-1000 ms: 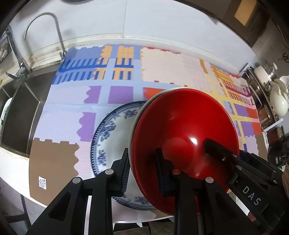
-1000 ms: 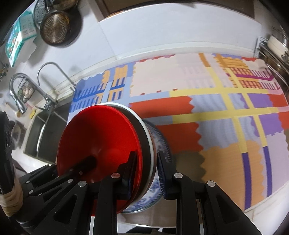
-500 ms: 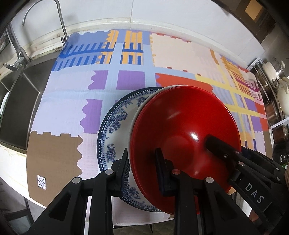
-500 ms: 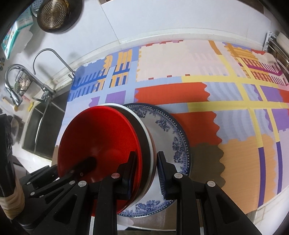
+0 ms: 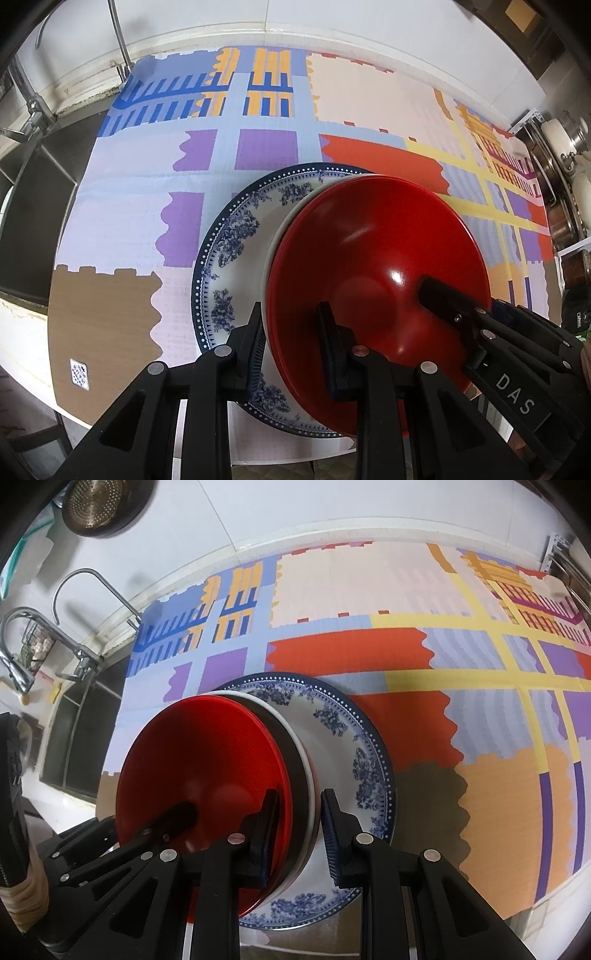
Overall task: Organize plates and bowls
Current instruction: 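Lower the nested bowls onto the plate stack and open both grippers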
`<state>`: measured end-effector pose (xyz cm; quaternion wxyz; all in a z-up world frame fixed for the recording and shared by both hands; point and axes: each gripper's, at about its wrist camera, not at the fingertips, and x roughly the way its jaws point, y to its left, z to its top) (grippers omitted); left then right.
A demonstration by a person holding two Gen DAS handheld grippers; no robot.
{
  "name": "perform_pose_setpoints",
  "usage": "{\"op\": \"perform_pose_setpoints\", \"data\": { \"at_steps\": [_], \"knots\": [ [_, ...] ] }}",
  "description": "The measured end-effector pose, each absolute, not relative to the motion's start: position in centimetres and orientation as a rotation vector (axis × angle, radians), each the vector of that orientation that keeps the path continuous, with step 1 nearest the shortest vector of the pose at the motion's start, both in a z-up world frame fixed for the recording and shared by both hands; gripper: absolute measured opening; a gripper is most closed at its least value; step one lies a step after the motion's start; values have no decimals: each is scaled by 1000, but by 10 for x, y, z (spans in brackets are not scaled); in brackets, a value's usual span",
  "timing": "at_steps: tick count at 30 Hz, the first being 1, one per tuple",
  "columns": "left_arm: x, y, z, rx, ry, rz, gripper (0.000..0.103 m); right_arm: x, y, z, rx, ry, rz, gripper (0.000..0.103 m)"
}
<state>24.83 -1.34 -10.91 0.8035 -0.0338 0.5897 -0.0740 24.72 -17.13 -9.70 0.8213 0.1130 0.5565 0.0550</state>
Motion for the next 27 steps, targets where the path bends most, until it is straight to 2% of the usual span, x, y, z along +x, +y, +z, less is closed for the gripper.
{"op": "perform_pose_setpoints", "data": {
  "at_steps": [11, 17, 19, 23, 27],
  "knots": [
    [249, -11, -107, -102, 1246, -188, 35, 247, -173, -97, 258, 1177, 134, 26],
    [241, -3, -90, -77, 1167, -174, 49, 240, -178, -89, 282, 1121, 123, 27],
    [234, 1, -80, -67, 1124, -175, 55, 233, -179, -82, 273, 1089, 104, 38],
    [213, 7, -58, -21, 1000, -165, 65, 210, -180, -61, 245, 1000, 46, 39],
    [184, 16, -44, 12, 873, -146, 71, 183, -179, -44, 209, 900, 0, 57]
  ]
}}
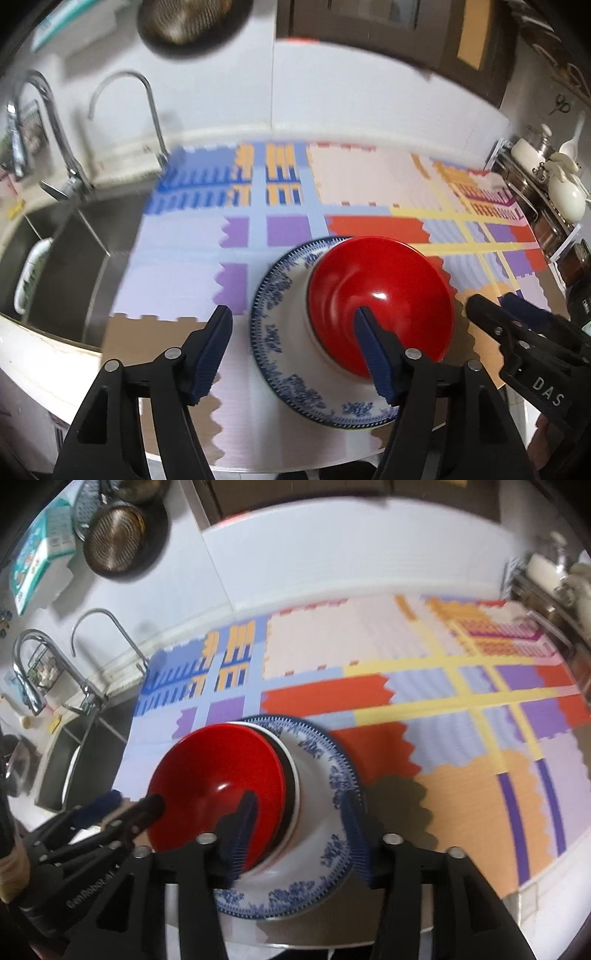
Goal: Organize plates and bowls
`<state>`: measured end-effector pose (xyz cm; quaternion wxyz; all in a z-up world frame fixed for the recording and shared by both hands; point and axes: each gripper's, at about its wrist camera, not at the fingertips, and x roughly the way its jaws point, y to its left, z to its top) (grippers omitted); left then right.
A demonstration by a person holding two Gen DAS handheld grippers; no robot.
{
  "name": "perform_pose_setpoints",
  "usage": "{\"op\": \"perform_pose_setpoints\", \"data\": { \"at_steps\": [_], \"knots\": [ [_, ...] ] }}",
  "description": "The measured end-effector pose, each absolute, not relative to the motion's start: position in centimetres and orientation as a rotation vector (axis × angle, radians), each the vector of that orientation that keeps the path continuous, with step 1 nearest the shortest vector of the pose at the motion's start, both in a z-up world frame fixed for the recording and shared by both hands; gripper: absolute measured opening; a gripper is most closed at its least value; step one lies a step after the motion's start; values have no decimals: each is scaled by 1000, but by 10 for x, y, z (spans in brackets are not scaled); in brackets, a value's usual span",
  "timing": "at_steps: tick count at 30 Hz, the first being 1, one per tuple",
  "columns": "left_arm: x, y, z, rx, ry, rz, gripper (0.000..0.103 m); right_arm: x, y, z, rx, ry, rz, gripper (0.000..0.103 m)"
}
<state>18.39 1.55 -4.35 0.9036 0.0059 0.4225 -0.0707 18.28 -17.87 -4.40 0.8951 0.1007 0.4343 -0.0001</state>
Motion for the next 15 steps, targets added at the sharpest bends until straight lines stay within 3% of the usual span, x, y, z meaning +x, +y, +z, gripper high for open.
{"op": "perform_pose_setpoints", "data": {
  "at_steps": [10, 15],
  "knots": [
    [105, 19, -29, 13, 671, -105, 89, 104, -172, -21, 72, 688, -31, 80],
    [70, 12, -27, 18, 634, -90, 93, 69, -178, -18, 54, 643, -19, 81]
  ]
}}
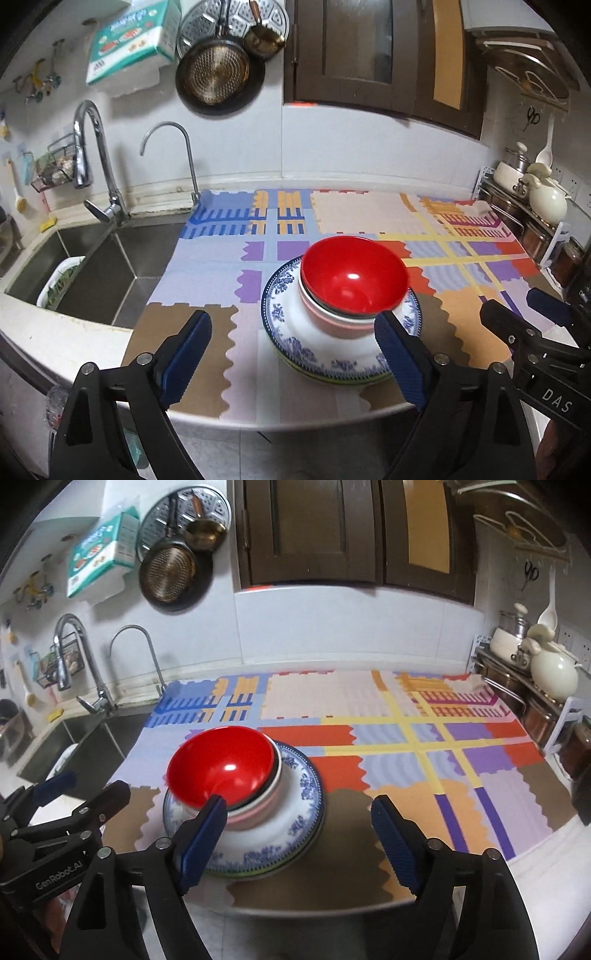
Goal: Organize plates and bowls
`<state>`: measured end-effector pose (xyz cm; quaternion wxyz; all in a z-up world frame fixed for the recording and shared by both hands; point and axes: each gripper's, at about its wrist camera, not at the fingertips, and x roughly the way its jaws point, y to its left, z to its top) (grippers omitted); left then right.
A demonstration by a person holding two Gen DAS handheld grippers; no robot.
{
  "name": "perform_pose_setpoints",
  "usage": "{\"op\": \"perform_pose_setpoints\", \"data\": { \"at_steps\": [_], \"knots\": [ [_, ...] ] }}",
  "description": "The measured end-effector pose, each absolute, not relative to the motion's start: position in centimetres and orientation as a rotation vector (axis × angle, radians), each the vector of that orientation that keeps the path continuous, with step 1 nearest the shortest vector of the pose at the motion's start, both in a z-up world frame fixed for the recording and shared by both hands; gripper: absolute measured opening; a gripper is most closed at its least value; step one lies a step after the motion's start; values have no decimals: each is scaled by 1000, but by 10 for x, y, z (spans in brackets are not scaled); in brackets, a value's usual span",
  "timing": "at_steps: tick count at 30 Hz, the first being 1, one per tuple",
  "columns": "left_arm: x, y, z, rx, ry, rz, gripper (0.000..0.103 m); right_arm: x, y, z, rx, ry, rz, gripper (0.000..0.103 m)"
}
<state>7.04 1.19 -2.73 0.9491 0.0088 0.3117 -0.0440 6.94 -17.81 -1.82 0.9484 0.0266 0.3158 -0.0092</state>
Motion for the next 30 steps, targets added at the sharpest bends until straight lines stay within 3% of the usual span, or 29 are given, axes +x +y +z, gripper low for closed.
{"op": "perform_pose_setpoints", "data": {
  "at_steps": [10, 15, 30],
  "knots": [
    [-5, -5, -17, 16, 543, -75, 101, -3, -196, -6, 12, 570, -15, 87],
    [-38, -12, -8, 16, 503, -56, 103, -39, -202, 3, 23, 535, -2, 92],
    [-98, -18, 6, 41, 428, -34, 103, -98, -210, 15, 19, 460, 1, 92]
  ]
}}
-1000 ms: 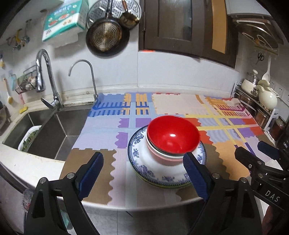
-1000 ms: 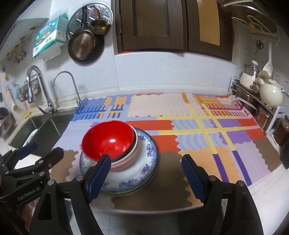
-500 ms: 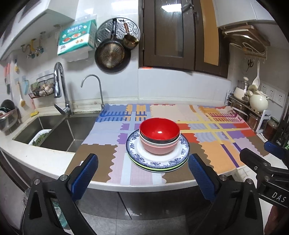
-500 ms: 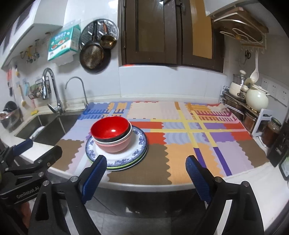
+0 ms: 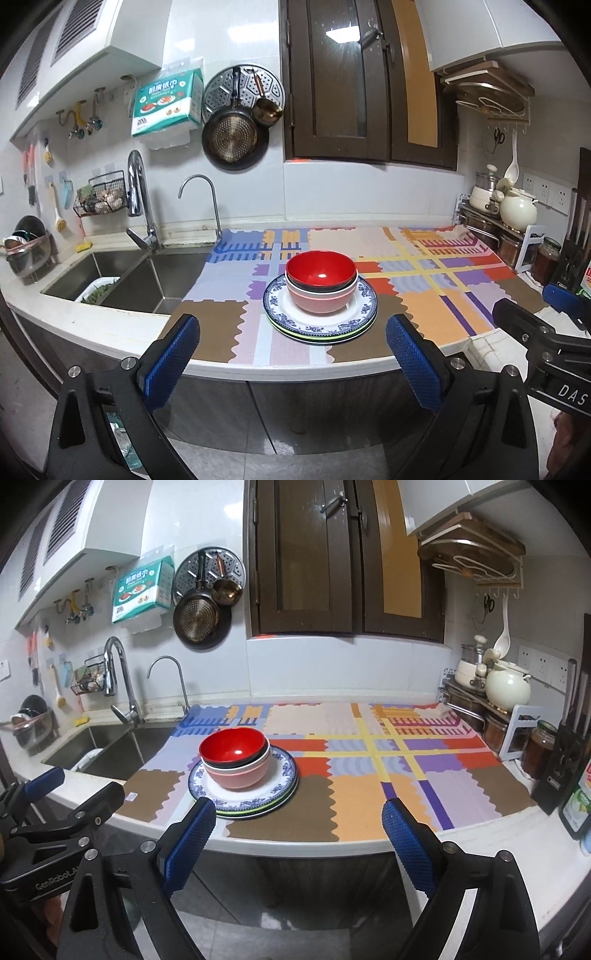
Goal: Organize plates and bowls
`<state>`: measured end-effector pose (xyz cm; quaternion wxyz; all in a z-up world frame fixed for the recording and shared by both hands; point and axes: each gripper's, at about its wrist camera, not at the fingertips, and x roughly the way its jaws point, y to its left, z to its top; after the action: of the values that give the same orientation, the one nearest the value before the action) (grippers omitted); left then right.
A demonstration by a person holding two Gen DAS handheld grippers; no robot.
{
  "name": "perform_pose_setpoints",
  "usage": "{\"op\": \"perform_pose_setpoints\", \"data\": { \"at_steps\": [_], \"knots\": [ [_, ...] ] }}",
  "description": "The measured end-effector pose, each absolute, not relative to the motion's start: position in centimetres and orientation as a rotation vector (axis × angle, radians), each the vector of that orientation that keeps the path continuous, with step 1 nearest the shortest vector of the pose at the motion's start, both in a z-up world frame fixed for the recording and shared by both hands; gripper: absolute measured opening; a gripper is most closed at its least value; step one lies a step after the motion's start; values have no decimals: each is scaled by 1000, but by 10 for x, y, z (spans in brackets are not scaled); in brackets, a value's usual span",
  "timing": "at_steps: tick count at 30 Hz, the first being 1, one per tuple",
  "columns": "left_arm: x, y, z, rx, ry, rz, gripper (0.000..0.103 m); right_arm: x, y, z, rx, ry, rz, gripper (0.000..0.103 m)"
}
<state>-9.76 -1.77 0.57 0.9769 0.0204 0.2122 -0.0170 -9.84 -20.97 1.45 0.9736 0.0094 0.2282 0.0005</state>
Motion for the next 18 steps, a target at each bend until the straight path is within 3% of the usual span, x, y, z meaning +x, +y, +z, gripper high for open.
{"op": "perform_pose_setpoints", "data": {
  "at_steps": [18],
  "knots": [
    [-116, -17, 9, 41, 420, -25, 103, -122, -209, 17, 19, 451, 6, 92]
  ]
}}
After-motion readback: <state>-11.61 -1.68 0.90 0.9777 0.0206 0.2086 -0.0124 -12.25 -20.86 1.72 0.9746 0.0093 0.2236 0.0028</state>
